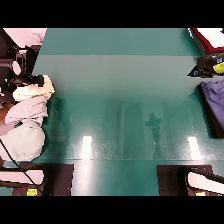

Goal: Fold the shirts.

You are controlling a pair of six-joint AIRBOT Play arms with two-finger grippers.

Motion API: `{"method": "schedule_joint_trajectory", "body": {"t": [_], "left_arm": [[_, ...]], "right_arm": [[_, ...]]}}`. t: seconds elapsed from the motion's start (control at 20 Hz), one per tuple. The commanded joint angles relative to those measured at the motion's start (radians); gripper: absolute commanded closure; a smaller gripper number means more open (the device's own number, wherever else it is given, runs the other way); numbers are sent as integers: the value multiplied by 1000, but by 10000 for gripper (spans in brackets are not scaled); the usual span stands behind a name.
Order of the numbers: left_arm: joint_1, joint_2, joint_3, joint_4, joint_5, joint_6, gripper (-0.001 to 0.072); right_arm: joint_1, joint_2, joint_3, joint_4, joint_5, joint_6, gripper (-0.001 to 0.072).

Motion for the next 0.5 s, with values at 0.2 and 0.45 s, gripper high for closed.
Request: {"method": "schedule_joint_trajectory", "body": {"t": [0.2,0.45], "left_arm": [[6,-4,18,-108,-18,4,684],[-135,143,291,-205,-92,217,685]], "right_arm": [[0,0,8,2,-8,1,690],[-23,0,204,1,-35,0,690]]}}
